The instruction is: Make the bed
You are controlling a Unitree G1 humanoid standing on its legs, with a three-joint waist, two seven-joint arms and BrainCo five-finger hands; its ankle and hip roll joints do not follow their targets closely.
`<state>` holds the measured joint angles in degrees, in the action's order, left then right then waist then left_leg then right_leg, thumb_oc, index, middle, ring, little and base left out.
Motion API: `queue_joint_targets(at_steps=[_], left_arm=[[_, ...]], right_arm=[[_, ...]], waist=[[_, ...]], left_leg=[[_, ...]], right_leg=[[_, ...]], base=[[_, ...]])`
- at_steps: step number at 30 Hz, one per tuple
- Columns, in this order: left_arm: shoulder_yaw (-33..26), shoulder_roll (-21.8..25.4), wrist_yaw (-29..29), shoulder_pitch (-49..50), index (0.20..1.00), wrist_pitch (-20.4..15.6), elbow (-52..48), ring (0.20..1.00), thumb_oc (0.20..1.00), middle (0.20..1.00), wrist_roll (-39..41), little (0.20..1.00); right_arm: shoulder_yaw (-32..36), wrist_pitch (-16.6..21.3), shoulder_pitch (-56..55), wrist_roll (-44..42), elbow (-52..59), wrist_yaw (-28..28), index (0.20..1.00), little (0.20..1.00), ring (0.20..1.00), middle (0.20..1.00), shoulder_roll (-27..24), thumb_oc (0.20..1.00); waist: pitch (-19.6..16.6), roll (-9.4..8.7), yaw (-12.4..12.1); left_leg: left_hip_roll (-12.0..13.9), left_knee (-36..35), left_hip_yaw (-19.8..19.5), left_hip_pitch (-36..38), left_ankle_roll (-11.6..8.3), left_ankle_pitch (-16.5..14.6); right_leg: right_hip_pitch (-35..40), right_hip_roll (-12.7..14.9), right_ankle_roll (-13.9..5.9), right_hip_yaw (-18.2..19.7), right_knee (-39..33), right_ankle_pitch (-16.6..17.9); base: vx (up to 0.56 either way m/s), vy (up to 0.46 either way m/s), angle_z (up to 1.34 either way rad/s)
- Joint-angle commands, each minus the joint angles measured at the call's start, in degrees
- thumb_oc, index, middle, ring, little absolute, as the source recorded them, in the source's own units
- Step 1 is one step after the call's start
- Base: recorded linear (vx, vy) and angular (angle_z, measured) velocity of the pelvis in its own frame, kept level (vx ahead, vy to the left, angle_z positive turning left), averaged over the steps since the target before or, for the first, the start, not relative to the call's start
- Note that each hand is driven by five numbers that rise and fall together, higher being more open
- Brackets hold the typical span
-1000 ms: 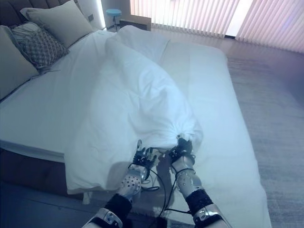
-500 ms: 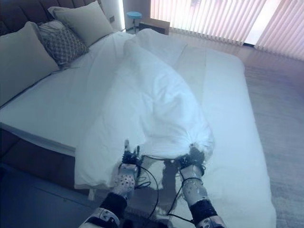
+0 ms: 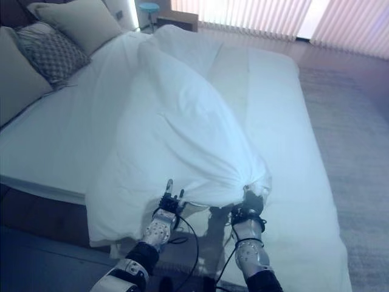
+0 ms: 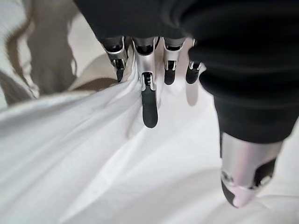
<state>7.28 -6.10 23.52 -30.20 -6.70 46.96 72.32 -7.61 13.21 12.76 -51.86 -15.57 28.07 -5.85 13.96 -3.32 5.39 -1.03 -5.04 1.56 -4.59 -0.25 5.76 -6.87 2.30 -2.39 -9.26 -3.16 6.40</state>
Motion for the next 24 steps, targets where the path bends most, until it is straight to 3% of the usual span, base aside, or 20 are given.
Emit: queue_joint_targets(at_steps=[1, 4, 8, 9, 10, 11, 12, 14, 15, 16, 18, 19, 24], left_arm=[[2.5, 4.4, -2.1, -0.3, 1.0, -2.6, -3.4, 1.0, 1.0, 1.0, -6.0, 1.0], [8.6, 5.4, -5.7, 8.9, 1.0, -3.4, -16.2, 1.0, 1.0, 1.0, -3.0, 1.0], [13.4, 8.5, -10.1, 19.8, 1.0, -0.7, -26.2, 1.0, 1.0, 1.0, 0.5, 1.0], [16.4, 11.5, -12.8, 26.4, 1.0, 1.1, -32.4, 1.0, 1.0, 1.0, 2.1, 1.0], [16.5, 11.7, -12.7, 26.7, 1.0, 1.1, -32.6, 1.0, 1.0, 1.0, 2.1, 1.0], [19.7, 14.7, -16.4, 32.5, 1.0, 4.3, -36.7, 1.0, 1.0, 1.0, 3.9, 1.0], [19.7, 14.8, -16.4, 32.6, 1.0, 4.3, -36.9, 1.0, 1.0, 1.0, 3.9, 1.0], [23.9, 18.8, -20.6, 38.9, 1.0, 9.2, -39.3, 1.0, 1.0, 1.0, 6.9, 1.0], [23.9, 19.0, -20.6, 39.0, 1.0, 9.2, -39.4, 1.0, 1.0, 1.0, 6.9, 1.0], [27.1, 20.8, -22.7, 42.1, 1.0, 12.2, -39.7, 1.0, 1.0, 1.0, 8.7, 1.0], [28.9, 22.1, -23.4, 43.3, 1.0, 13.4, -40.7, 1.0, 1.0, 1.0, 9.4, 1.0], [32.6, 24.4, -24.9, 44.8, 1.0, 15.7, -41.8, 1.0, 1.0, 1.0, 10.8, 1.0], [38.6, 26.0, -26.5, 42.4, 1.0, 17.7, -40.2, 1.0, 1.0, 1.0, 10.4, 1.0]], right_arm=[[5.7, 4.9, 0.7, 6.6, 9.9, -0.7, 0.2, 0.2, 0.2, 0.2, -6.1, 0.2], [7.8, 4.5, 2.0, 8.4, 8.1, -0.2, 0.2, 0.2, 0.2, 0.2, -7.1, 0.2], [9.7, 4.7, 3.1, 9.2, 6.4, 0.2, 0.2, 0.2, 0.2, 0.2, -8.2, 0.2], [10.3, 4.8, 4.2, 9.7, 5.7, 0.5, 0.2, 0.2, 0.2, 0.2, -8.8, 0.2], [10.4, 4.9, 4.1, 9.7, 5.6, 0.5, 0.2, 0.2, 0.2, 0.2, -8.8, 0.2], [10.8, 5.1, 5.2, 9.8, 4.7, 0.1, 0.2, 0.2, 0.2, 0.2, -9.5, 0.2], [10.9, 5.1, 5.2, 9.8, 4.6, 0.0, 0.2, 0.2, 0.2, 0.2, -9.5, 0.2], [10.7, 5.4, 7.3, 9.3, 3.0, -0.3, 0.2, 0.2, 0.2, 0.2, -10.5, 0.2], [10.7, 5.4, 7.2, 9.2, 2.9, -0.4, 0.2, 0.2, 0.2, 0.2, -10.5, 0.2], [10.4, 5.5, 8.8, 8.9, 2.4, -0.7, 0.2, 0.2, 0.2, 0.2, -11.1, 0.2], [10.1, 5.6, 9.5, 9.0, 2.1, -0.7, 0.2, 0.2, 0.2, 0.2, -11.3, 0.2], [9.2, 5.6, 11.6, 9.1, 1.0, -0.8, 0.2, 0.2, 0.2, 0.2, -12.0, 0.2], [6.3, 5.8, 15.3, 8.9, -1.1, -1.1, 0.2, 0.2, 0.2, 0.2, -11.2, 0.2]], waist=[[-1.5, -0.2, 0.5], [-0.7, 0.12, -0.8], [-0.3, 0.51, -2.3], [0.1, 0.88, -3.2], [0.1, 0.82, -3.2], [0.5, 1.07, -3.9], [0.5, 1.05, -3.9], [1.1, 1.43, -4.8], [1.1, 1.42, -4.8], [1.5, 1.59, -5.2], [1.5, 1.72, -5.3], [1.7, 1.9, -5.5], [1.4, 1.71, -5.2]], left_leg=[[-0.2, 0.0, 1.5, 1.3, -1.53, -4.0], [-0.4, 0.0, 0.7, 1.1, -1.6, -3.9], [-0.5, 0.0, 0.2, 0.8, -1.53, -3.8], [-0.5, 0.0, 0.0, 0.6, -1.5, -3.7], [-0.5, 0.0, 0.0, 0.7, -1.51, -3.7], [-0.6, 0.0, -0.2, 0.5, -1.5, -3.6], [-0.6, 0.0, -0.2, 0.5, -1.5, -3.6], [-0.4, 0.0, -0.2, 0.1, -1.56, -3.5], [-0.4, 0.0, -0.2, 0.2, -1.56, -3.5], [-0.5, 0.0, -0.3, -0.1, -1.64, -3.4], [-0.5, 0.0, -0.3, -0.1, -1.65, -3.4], [-0.5, 0.0, -0.3, -0.2, -1.63, -3.4], [-0.3, 0.0, 0.0, -0.2, -1.65, -3.5]], right_leg=[[-3.8, 1.2, -4.83, 1.7, 8.0, -3.7], [-3.3, 1.3, -4.89, 0.7, 7.1, -3.5], [-3.0, 1.4, -5.01, 0.0, 6.3, -3.2], [-2.8, 1.4, -4.96, -0.3, 6.0, -3.1], [-2.7, 1.4, -4.96, -0.3, 5.9, -3.1], [-2.7, 1.4, -4.97, -0.5, 5.7, -3.0], [-2.7, 1.4, -4.97, -0.5, 5.7, -3.0], [-2.7, 1.6, -5.07, -1.0, 5.3, -2.9], [-2.6, 1.6, -5.07, -1.0, 5.3, -2.9], [-2.7, 1.6, -5.14, -1.4, 5.1, -2.8], [-2.7, 1.6, -5.18, -1.6, 5.0, -2.8], [-2.7, 1.6, -5.25, -1.8, 4.9, -2.6], [-2.9, 1.4, -5.37, -1.5, 4.8, -2.5]], base=[[0.01, -0.012, -0.11], [0.01, -0.033, -0.06], [-0.01, -0.034, 0.07], [-0.01, -0.02, 0.06], [-0.02, -0.038, 0.1], [-0.01, -0.019, 0.09], [-0.02, -0.025, 0.07], [-0.01, -0.018, 0.04], [-0.02, -0.025, 0.07], [-0.01, -0.016, 0.07], [0.0, -0.013, 0.11], [0.0, -0.005, 0.13], [0.0, -0.001, 0.02]])
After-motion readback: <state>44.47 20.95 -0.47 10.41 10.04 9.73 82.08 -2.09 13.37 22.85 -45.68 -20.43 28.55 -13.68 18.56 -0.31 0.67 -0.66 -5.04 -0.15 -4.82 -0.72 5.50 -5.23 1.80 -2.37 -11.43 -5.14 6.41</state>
